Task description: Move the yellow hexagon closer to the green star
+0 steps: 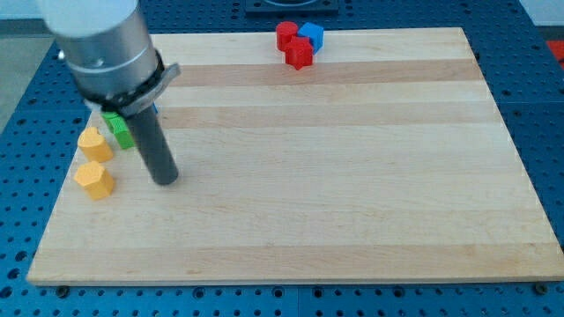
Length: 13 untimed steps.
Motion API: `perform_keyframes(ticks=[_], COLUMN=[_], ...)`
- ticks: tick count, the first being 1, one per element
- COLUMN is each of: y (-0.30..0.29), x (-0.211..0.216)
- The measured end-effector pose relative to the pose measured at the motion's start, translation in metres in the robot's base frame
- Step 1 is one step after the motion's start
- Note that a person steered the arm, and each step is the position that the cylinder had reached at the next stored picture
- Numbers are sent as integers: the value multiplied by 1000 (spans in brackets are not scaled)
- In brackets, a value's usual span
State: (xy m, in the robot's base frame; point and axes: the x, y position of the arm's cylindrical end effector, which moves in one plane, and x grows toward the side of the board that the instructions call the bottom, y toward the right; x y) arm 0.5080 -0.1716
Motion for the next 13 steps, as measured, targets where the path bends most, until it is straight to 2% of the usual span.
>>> perform_keyframes(ticks=[2, 4, 6, 7, 8, 9, 12, 13], y=[-28, -33, -50, -120, -133, -124, -83, -77], x=[55, 59, 81, 82, 65, 21, 3, -28])
